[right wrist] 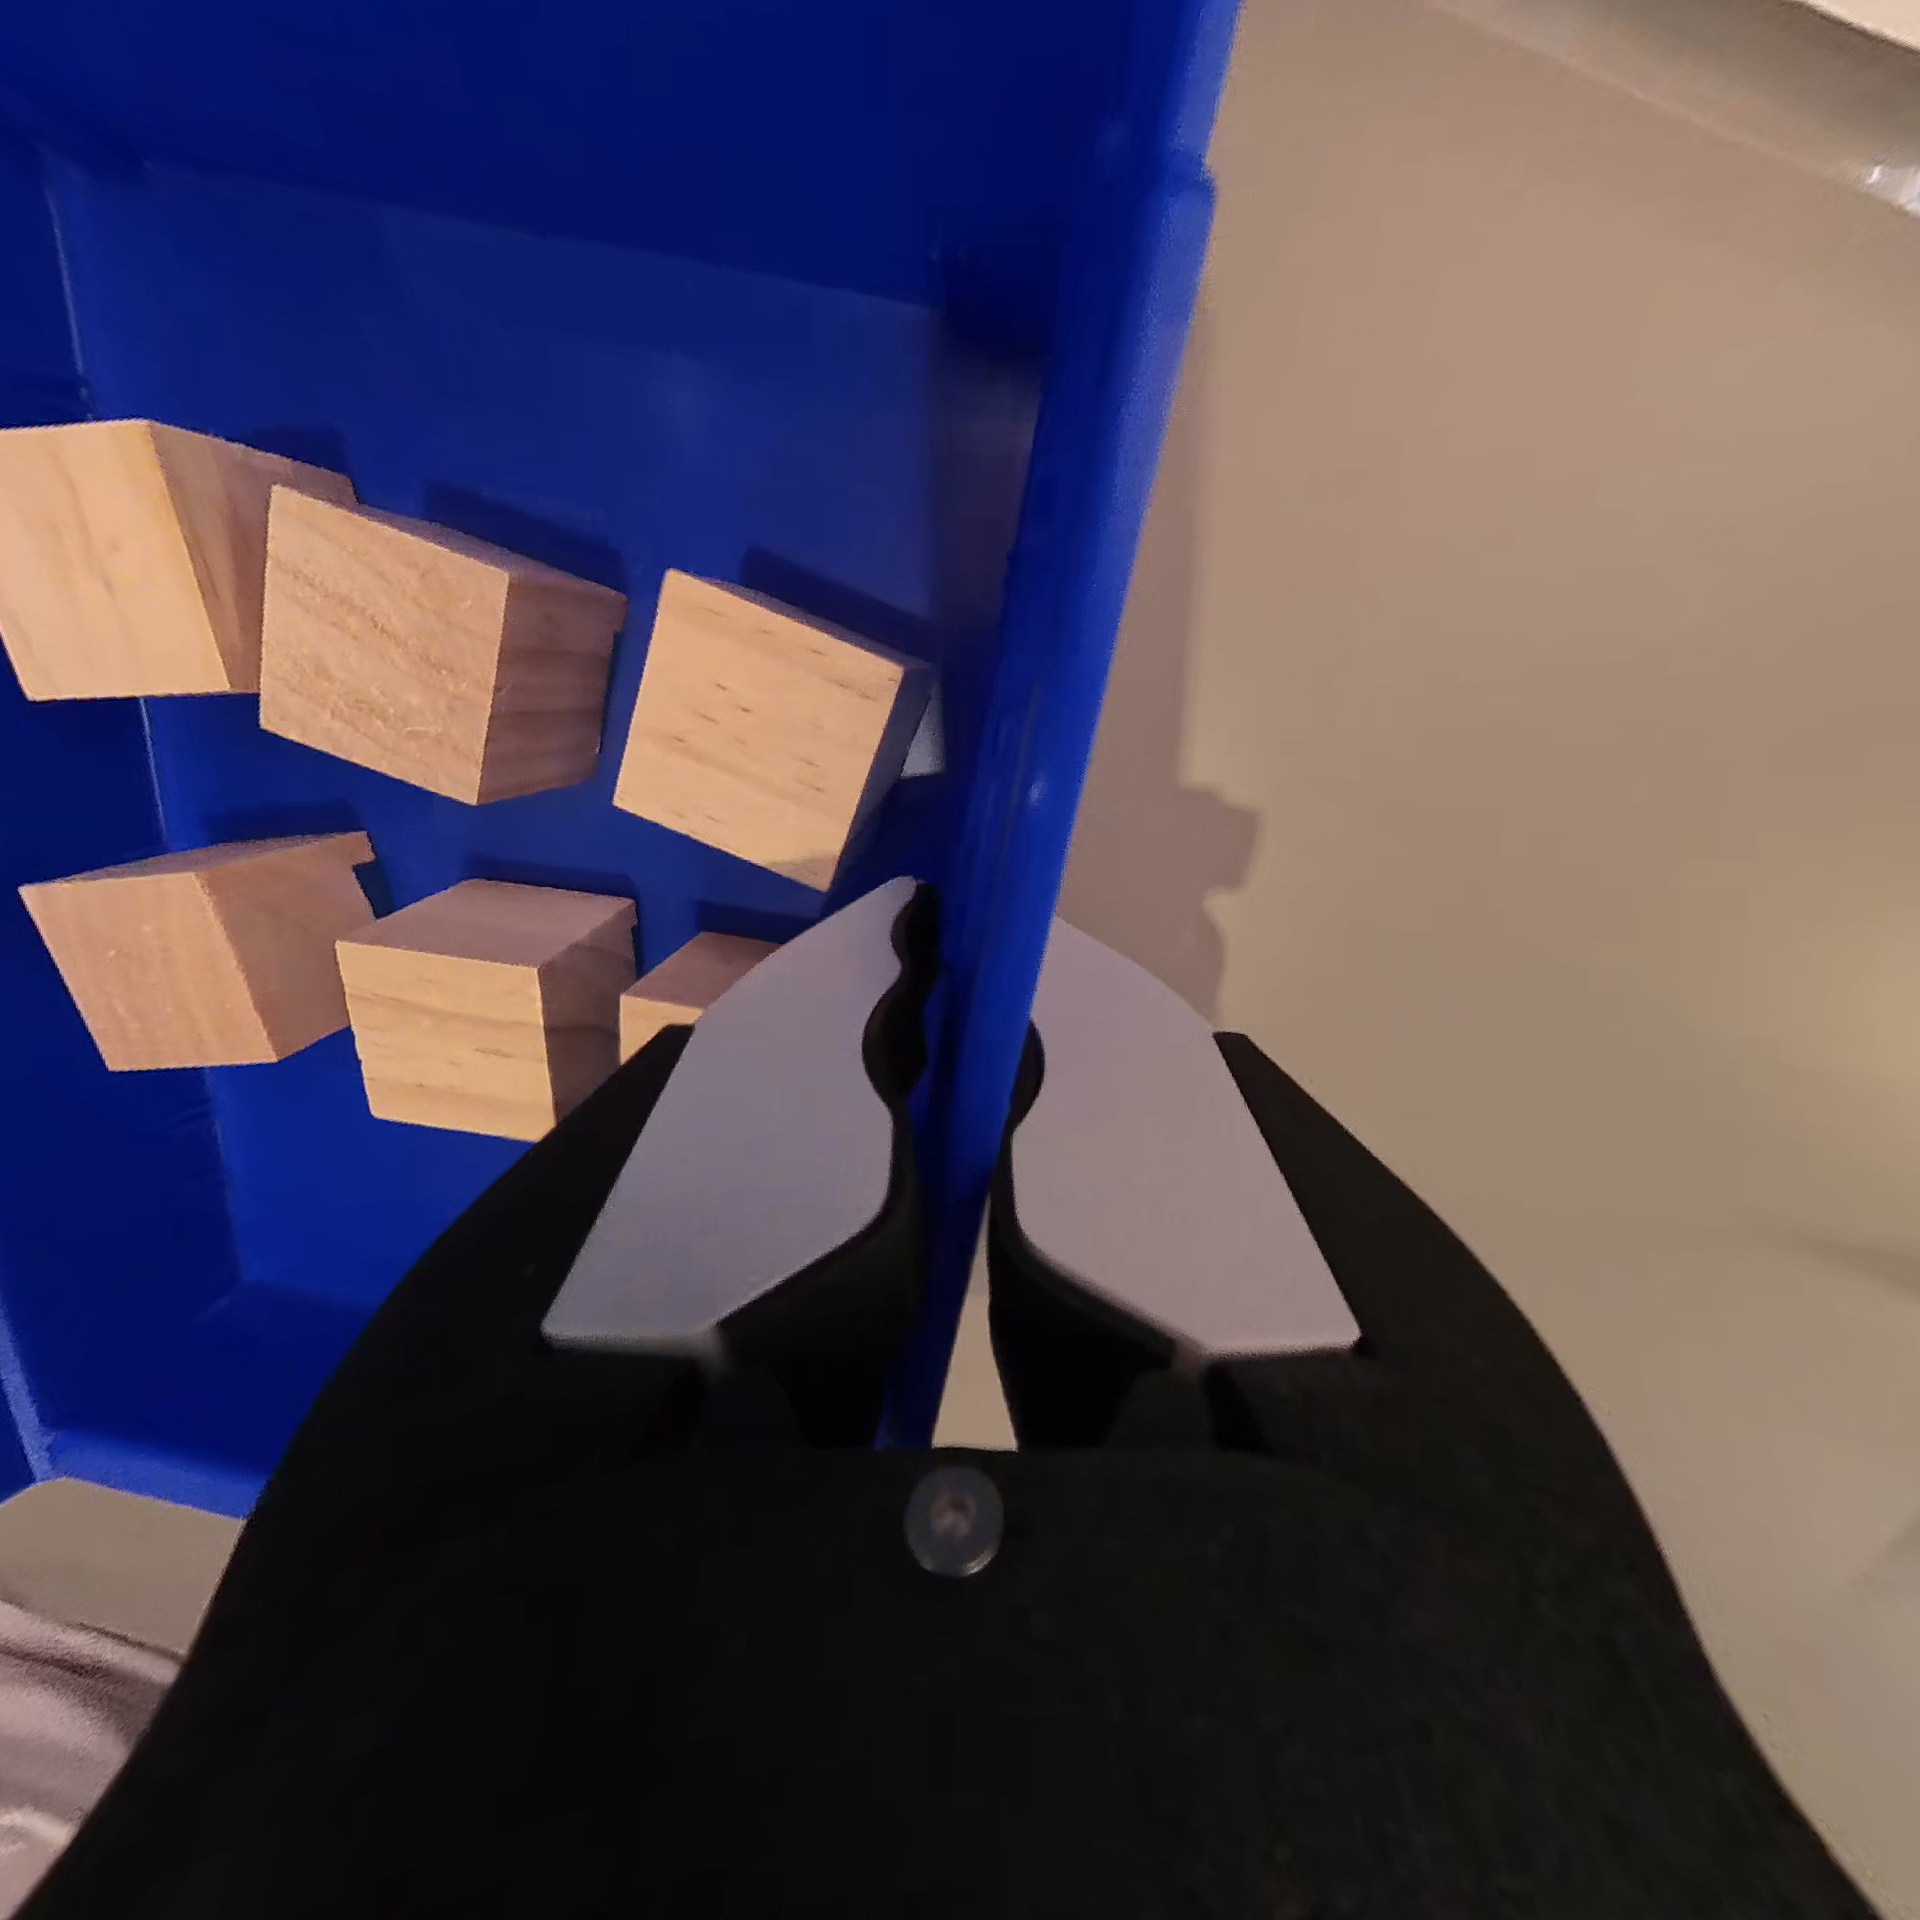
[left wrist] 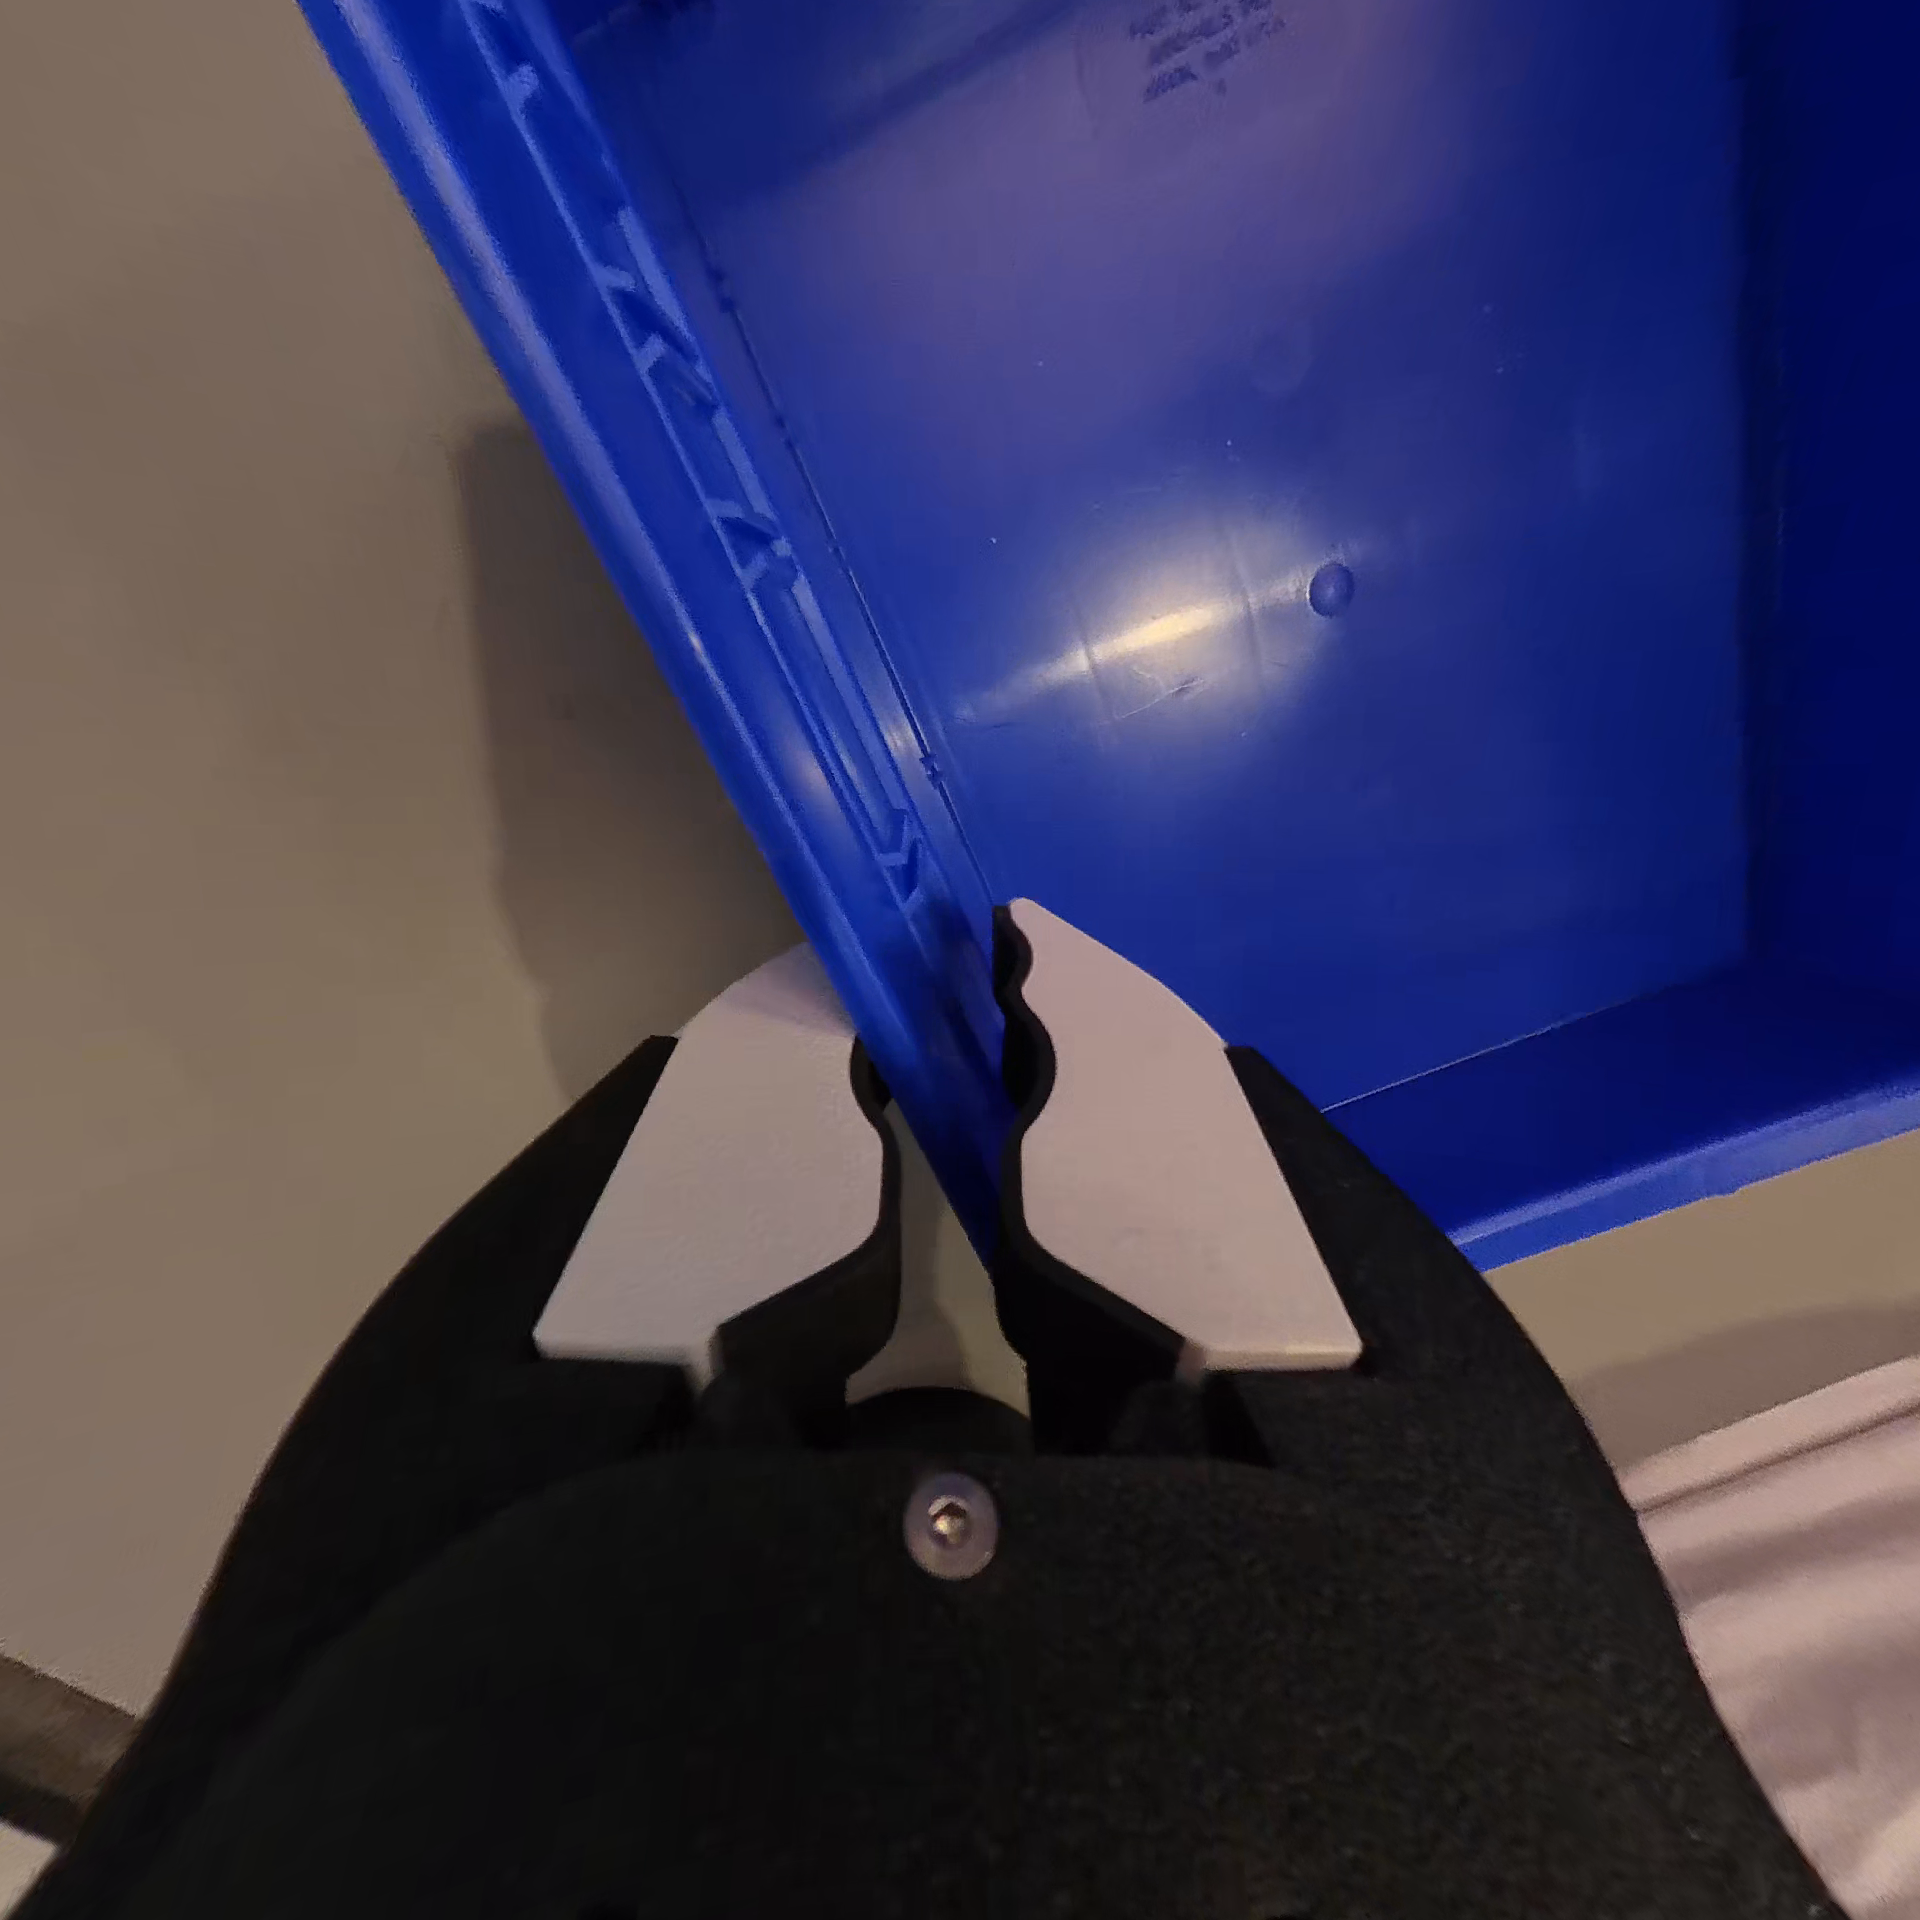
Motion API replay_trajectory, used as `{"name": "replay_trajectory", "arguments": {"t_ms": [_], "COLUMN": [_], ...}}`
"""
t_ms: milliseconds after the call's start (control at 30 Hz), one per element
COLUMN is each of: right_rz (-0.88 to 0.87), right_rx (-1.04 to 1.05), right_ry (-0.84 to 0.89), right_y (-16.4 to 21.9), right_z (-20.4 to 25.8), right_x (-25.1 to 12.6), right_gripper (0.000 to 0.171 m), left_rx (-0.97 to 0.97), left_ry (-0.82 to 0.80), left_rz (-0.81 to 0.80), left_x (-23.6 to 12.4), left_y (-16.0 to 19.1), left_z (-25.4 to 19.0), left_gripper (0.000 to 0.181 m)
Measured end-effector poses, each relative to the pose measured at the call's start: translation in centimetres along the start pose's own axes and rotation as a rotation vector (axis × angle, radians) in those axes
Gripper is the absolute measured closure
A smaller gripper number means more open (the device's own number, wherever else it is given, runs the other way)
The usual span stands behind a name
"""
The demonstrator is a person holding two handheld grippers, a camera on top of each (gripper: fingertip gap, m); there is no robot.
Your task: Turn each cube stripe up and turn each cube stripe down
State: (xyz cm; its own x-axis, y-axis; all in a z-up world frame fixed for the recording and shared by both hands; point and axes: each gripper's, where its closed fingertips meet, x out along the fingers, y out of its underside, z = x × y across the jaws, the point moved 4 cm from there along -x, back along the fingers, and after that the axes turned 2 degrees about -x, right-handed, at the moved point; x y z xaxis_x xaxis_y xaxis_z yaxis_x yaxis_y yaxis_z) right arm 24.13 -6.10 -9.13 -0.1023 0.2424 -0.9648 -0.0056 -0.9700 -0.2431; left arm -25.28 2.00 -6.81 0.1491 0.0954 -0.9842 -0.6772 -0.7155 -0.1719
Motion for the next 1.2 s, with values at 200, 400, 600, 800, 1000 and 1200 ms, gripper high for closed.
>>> {"name": "replay_trajectory", "arguments": {"t_ms": [200, 400, 600, 800, 1000, 1200], "right_rz": [0.016, 0.017, 0.005, 0.003, 0.018, 0.055], "right_rx": [-0.011, -0.012, -0.026, -0.060, -0.067, -0.050], "right_ry": [0.000, 0.025, 0.006, -0.039, -0.073, -0.057], "right_y": [0.0, -0.1, -0.1, -0.4, -0.3, 0.4], "right_z": [0.0, 0.1, 0.3, 0.1, -0.7, -2.8], "right_x": [0.3, 0.3, 0.4, 0.5, 0.3, -1.0], "right_gripper": [0.163, 0.163, 0.163, 0.164, 0.165, 0.166], "left_rx": [0.044, 0.047, 0.044, -0.010, -0.011, -0.086], "left_ry": [0.027, 0.131, 0.339, 0.511, 0.459, 0.368], "left_rz": [0.007, -0.003, 0.048, 0.009, -0.117, -0.313], "left_x": [0.6, 1.1, 1.1, -1.0, -5.5, -11.4], "left_y": [-0.3, -0.7, -0.3, -0.4, 0.7, 3.4], "left_z": [-2.3, -4.2, -6.2, -5.0, -1.9, 2.6], "left_gripper": [0.162, 0.150, 0.135, 0.148, 0.148, 0.148]}}
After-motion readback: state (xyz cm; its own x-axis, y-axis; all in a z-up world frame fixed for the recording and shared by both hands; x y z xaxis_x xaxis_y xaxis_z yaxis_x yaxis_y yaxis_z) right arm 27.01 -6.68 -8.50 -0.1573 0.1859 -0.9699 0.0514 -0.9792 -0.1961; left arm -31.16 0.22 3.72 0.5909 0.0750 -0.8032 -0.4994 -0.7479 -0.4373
